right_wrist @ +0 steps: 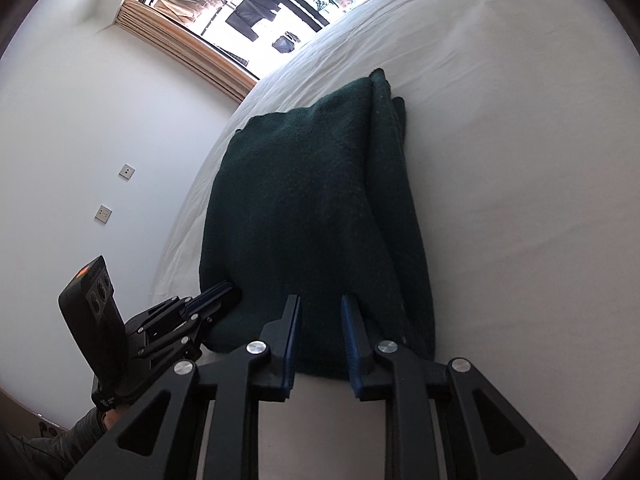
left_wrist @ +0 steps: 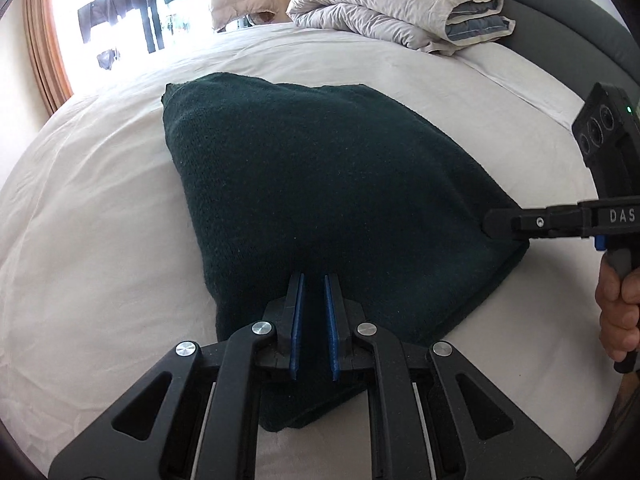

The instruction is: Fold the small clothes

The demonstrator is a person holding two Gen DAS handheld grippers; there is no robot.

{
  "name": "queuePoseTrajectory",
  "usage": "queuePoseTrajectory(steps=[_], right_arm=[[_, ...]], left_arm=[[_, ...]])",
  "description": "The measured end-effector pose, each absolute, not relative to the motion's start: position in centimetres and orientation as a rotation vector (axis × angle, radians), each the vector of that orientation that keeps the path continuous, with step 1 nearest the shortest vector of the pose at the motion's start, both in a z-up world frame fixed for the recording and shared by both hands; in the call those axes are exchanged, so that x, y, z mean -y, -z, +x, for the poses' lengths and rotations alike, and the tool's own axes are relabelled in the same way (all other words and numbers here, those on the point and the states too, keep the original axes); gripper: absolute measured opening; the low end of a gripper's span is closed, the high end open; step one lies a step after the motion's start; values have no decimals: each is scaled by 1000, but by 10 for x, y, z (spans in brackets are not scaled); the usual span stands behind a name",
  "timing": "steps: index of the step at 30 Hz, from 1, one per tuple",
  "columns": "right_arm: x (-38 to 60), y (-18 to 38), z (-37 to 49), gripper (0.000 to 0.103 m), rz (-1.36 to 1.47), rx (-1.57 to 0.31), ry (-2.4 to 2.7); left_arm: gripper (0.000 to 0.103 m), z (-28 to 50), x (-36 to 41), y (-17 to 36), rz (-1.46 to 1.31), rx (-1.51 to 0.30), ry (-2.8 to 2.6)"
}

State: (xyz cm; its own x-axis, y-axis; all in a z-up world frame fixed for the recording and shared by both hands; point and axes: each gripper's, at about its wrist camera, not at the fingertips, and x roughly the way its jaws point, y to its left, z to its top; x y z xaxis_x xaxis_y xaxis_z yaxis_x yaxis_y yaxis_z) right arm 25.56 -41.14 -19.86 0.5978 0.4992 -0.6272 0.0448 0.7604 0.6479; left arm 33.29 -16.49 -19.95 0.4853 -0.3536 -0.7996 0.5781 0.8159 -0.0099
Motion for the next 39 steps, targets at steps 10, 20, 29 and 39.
queuePoseTrajectory(steps=[10,20,29,39], right_arm=[[416,162,225,25,662,-851,-246],[390,141,356,41,694,-869,-382],[398,178,380,54,647,-907,-327],[466,147,300,76,736,-778,-193]], left_arm=[[10,335,159,197,253,-912,596],[10,338,157,198,233,-909,609],[10,340,148,201,191,-899,645],[13,350,93,152,9,-815,592]])
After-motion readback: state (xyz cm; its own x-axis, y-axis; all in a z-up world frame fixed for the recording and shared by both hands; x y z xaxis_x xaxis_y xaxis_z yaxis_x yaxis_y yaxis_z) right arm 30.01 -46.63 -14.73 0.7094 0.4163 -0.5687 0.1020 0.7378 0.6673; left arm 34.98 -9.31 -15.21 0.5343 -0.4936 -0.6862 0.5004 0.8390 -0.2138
